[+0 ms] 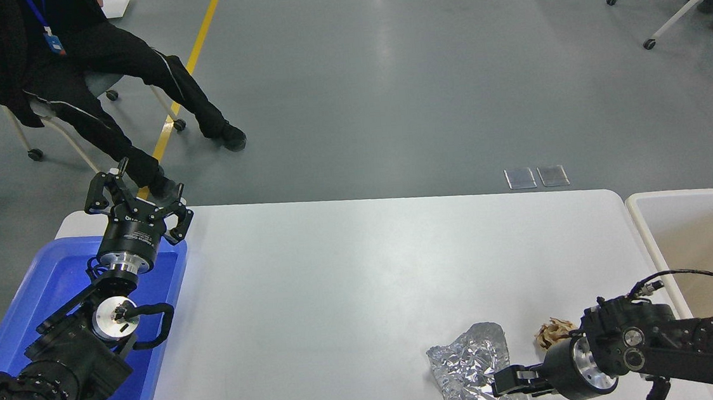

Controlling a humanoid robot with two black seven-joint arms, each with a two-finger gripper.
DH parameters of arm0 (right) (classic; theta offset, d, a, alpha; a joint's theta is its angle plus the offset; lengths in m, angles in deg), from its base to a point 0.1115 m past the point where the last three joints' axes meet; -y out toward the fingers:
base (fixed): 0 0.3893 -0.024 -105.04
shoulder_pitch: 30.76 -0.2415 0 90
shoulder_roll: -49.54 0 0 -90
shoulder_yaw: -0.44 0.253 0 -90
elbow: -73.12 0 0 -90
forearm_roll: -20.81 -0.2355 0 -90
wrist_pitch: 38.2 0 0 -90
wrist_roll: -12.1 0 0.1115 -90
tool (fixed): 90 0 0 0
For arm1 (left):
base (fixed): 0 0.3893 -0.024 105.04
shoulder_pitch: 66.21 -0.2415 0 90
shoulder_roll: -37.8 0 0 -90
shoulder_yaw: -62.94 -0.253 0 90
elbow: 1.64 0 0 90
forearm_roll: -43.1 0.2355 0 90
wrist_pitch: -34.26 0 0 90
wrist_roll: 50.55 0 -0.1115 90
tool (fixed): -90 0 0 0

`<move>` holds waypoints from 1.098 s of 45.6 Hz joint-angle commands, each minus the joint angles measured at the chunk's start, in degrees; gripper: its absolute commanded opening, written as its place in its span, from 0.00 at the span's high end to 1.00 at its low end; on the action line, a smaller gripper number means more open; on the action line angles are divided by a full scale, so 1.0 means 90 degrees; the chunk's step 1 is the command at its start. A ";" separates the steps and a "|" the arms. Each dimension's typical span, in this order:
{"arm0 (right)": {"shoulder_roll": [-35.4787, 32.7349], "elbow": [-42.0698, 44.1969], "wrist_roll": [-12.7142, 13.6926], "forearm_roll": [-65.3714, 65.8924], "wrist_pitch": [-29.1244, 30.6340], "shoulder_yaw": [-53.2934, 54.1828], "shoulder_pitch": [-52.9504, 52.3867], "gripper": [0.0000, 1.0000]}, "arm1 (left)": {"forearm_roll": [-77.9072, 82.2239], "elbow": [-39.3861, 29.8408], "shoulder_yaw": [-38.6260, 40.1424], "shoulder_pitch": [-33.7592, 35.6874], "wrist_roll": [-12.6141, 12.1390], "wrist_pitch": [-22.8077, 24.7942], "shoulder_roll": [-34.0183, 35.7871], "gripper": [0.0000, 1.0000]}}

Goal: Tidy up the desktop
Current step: 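Close the right gripper on the silver foil wrapper, then lift the foil wrapper with the right gripper toward the white bin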

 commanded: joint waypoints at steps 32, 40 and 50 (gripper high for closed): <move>-0.0500 -0.0231 -0.0295 0.0284 0.0147 -0.0243 -0.0556 1.00 | 0.0000 0.0000 0.0000 -0.0001 0.0000 0.0002 0.0000 0.00; -0.1437 -0.1130 -0.0247 -0.0361 0.0831 -0.0555 -0.2069 1.00 | 0.0000 0.0000 0.0000 -0.0001 0.0000 0.0002 0.0000 0.00; -0.2326 -0.1306 -0.0227 -0.0469 0.2656 -0.0497 -0.3876 1.00 | 0.0000 0.0000 0.0000 -0.0001 0.0000 0.0002 0.0000 0.00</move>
